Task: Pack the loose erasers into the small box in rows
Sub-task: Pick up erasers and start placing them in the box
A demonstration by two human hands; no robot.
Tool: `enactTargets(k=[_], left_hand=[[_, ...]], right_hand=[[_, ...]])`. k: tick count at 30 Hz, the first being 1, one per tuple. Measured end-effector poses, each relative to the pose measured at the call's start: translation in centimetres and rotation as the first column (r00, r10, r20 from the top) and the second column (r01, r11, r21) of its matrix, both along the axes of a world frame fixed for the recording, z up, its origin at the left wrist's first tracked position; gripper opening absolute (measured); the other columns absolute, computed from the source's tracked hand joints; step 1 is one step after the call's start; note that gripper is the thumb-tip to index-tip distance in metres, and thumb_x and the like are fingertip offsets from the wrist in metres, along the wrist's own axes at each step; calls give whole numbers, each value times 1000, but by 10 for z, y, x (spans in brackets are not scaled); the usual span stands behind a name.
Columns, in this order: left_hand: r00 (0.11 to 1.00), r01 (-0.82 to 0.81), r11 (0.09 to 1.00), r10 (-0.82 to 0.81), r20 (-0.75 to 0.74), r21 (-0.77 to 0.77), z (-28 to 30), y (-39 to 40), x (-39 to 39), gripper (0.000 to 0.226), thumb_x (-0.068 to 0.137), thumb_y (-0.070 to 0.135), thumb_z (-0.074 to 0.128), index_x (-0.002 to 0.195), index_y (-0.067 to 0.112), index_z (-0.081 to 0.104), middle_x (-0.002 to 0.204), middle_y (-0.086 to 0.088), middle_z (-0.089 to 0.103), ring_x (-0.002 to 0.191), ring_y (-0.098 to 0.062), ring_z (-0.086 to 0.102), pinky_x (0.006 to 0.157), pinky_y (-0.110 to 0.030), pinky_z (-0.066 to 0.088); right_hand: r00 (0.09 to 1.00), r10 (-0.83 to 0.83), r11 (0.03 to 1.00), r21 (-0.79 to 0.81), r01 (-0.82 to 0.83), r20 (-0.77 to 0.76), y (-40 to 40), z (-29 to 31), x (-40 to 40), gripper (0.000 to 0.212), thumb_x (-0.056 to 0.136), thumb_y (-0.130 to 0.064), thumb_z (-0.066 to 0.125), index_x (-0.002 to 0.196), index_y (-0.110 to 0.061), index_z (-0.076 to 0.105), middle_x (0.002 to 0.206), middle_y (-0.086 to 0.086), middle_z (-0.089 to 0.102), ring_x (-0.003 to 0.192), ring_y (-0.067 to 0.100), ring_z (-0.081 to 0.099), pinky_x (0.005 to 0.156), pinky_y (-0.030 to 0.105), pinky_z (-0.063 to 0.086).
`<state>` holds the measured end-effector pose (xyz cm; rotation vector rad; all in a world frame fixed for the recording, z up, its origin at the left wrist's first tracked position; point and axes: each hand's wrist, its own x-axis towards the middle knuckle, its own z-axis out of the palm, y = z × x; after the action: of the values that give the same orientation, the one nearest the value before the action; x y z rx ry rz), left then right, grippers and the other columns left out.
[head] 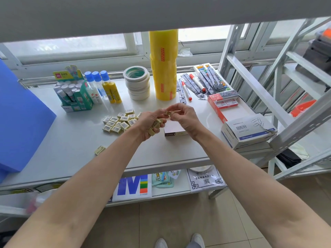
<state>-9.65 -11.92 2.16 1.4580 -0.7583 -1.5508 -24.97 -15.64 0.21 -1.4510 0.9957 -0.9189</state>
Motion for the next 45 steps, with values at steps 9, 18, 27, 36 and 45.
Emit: enactTargets(k=[9, 18, 27, 36, 45], left_hand=[[984, 67, 997, -61, 166, -31, 3, 7, -5, 25, 94, 19, 62, 110, 1, 66, 67, -7, 53, 31, -5, 43, 27, -11, 26], [977, 53, 998, -47, 207, -25, 2, 1, -4, 26, 92, 28, 65, 100, 4, 65, 64, -5, 53, 34, -6, 43, 28, -12, 27], [975, -9, 1000, 6, 222, 11, -5, -11, -7, 21, 86, 23, 70, 90, 3, 67, 60, -3, 54, 52, -13, 47, 32, -16, 31], [962, 110, 994, -112, 248, 23, 3, -9, -8, 27, 86, 30, 72, 96, 5, 70, 66, -3, 57, 53, -10, 52, 33, -16, 34], [782, 76, 997, -74, 619, 24, -4, -14, -6, 22, 91, 25, 64, 97, 4, 64, 72, -14, 58, 44, -19, 43, 35, -18, 33]], right_hand=[[994, -76, 993, 96, 68, 79, 1, -1, -4, 8, 92, -8, 61, 95, -5, 67, 76, 6, 68, 67, 13, 63, 67, 24, 55], [990, -86, 989, 129, 71, 116, 3, -4, -6, 16, 90, -4, 63, 104, 2, 59, 79, 10, 68, 68, 18, 67, 72, 31, 59], [993, -87, 994, 64, 92, -81, 1, -6, -5, 40, 77, -16, 79, 108, -3, 57, 93, 9, 68, 86, 22, 68, 83, 41, 59], [936, -68, 983, -186, 3, -345, -5, -1, -11, 34, 79, -26, 78, 109, -14, 68, 96, 6, 69, 85, 16, 67, 81, 30, 57], [662, -281, 917, -398, -29, -695, -40, -3, -22, 21, 83, -11, 68, 102, -20, 67, 104, 0, 69, 96, 21, 62, 92, 37, 46]])
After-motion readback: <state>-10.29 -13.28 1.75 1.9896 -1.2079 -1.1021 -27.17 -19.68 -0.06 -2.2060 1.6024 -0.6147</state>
